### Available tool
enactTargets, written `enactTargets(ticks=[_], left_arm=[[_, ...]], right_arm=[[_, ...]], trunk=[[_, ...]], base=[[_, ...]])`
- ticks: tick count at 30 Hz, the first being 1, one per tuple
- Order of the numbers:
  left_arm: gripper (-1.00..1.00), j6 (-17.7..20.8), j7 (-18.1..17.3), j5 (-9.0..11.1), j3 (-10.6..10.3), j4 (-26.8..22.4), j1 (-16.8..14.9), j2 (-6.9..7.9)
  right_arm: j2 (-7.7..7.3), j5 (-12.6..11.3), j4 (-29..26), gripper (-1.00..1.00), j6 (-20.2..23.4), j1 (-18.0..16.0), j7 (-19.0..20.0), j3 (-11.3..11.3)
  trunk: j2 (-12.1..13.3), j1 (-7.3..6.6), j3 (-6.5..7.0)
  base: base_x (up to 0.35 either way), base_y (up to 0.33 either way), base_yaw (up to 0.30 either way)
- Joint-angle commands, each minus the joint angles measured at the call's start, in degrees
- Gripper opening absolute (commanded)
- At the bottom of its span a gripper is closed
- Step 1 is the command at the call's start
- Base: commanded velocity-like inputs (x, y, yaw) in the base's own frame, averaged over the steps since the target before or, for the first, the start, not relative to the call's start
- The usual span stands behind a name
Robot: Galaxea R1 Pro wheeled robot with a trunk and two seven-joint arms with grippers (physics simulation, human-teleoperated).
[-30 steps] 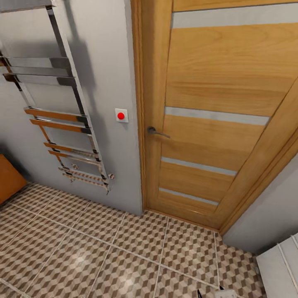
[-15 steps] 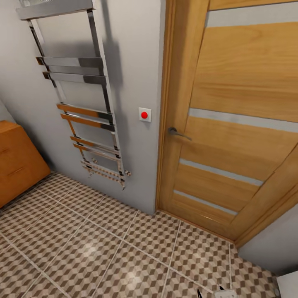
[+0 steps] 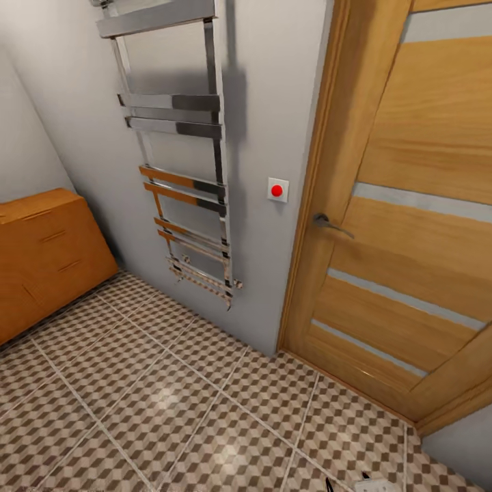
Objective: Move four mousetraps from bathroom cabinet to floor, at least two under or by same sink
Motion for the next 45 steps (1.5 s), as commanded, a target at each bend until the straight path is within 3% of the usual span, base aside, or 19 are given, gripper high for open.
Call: enactTargets(ticks=[1,45], left_arm=[[1.0,-0.35,0.16,0.37,-0.49,0.26,-0.12,-0.05],[1.0,-0.43,0.07,0.37,-0.49,0.25,0.05,-0.06]], right_arm=[[-0.01,-0.47,0.01,1.0,-0.15,-0.02,-0.16,0.53],[-0.01,-0.48,0.01,1.0,-0.15,-0.02,-0.16,0.53]], trunk=[[-0.11,0.03,-0.1],[-0.11,0.03,-0.1]], base=[[0.0,0.0,0.287],[0.0,0.0,0.287]])
